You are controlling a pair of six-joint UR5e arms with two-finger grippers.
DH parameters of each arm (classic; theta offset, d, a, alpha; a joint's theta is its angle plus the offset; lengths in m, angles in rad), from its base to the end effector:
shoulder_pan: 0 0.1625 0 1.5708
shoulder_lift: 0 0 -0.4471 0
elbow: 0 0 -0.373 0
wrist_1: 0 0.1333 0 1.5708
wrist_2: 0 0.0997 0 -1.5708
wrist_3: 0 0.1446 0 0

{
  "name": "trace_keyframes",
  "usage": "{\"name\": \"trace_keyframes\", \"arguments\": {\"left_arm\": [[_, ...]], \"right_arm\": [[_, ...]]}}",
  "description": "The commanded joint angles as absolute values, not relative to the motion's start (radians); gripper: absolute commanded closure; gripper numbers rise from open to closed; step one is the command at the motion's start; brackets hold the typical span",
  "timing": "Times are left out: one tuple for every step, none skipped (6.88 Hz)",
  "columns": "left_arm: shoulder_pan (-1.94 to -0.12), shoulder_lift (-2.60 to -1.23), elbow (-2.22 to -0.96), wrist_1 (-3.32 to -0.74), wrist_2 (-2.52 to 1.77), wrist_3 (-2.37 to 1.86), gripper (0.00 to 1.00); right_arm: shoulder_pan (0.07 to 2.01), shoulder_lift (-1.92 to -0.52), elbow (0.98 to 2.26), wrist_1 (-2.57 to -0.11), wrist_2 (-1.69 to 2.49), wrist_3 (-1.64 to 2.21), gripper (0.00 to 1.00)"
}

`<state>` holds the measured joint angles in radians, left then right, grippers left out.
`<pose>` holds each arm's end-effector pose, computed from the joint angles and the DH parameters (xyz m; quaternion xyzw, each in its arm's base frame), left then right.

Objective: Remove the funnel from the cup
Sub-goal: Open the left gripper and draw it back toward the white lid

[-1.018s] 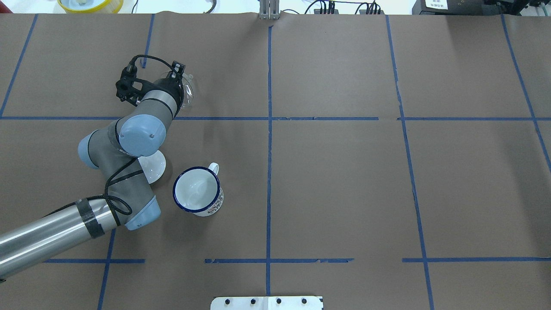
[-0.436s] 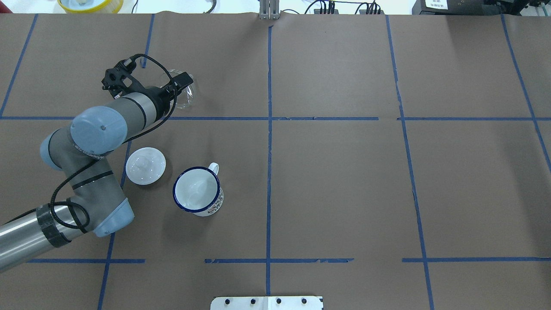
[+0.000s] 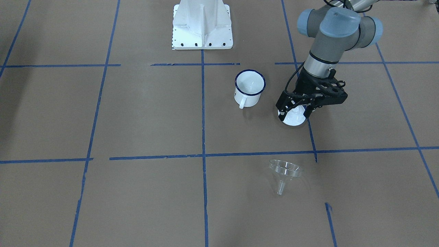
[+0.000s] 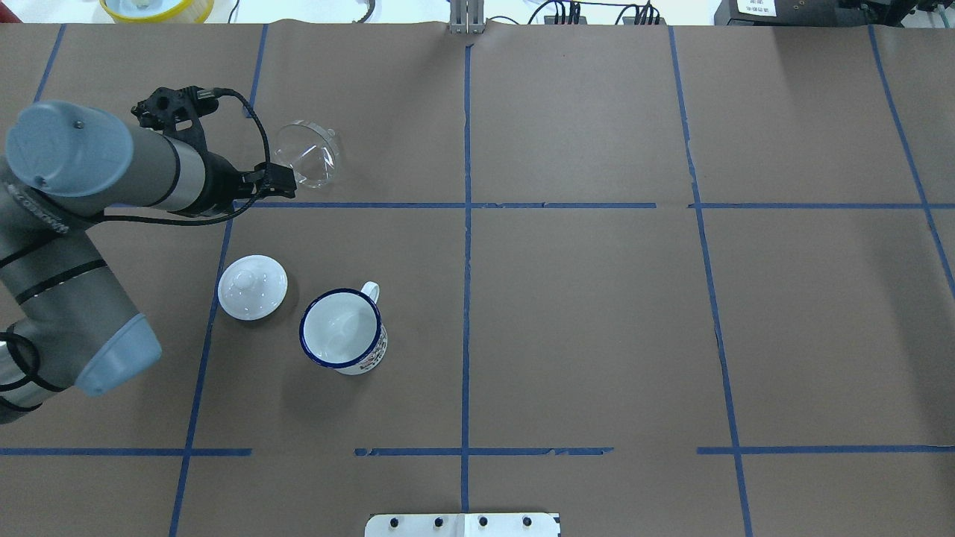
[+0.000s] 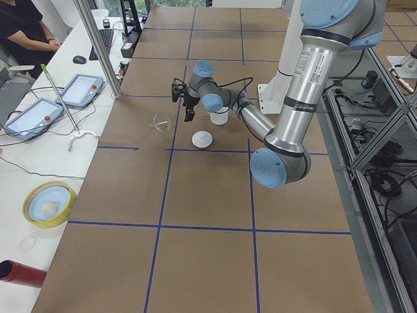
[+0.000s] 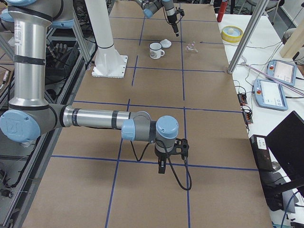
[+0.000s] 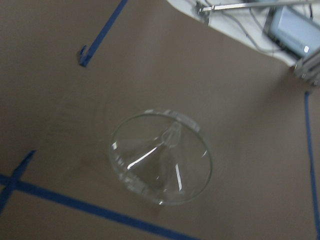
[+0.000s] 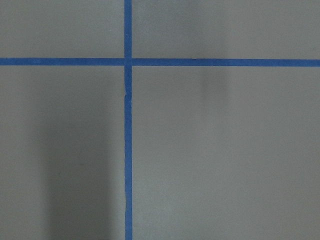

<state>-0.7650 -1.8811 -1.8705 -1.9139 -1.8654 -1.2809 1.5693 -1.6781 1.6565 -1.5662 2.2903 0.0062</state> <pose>0.3788 -0.4903 0.3734 0.1157 0.4577 -0.1414 0.8701 0.0374 -0.4229 0.7255 -0.0093 -0.3520 0.0052 0.9359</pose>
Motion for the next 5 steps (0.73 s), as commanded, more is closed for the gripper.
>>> {"name": "trace_keyframes", "arguments": {"left_arm": [[-0.778,-1.859,-1.89,-1.893,-1.908,-1.246,0.0],[-0.779,-1.855,-1.89,-1.893,-1.91,-1.243,0.0],[-0.778,-1.836,-1.887,-1.897,-1.91,-1.241,0.0],[-0.778,-1.816,-1.891,-1.896,-1.908,-1.241,0.0],[-0.773,-1.801,-1.893,-1.894,-1.908,-1.241,0.0]], "right_arm": [[1.569,-1.678,1.657,-1.566,2.29,0.006,0.0],[1.569,-1.678,1.657,-1.566,2.29,0.006,0.0],[1.569,-1.678,1.657,-1.566,2.29,0.006,0.0],[1.569,-1.678,1.657,-1.566,2.29,0.006,0.0],[1.569,-1.678,1.657,-1.566,2.29,0.006,0.0]]}}
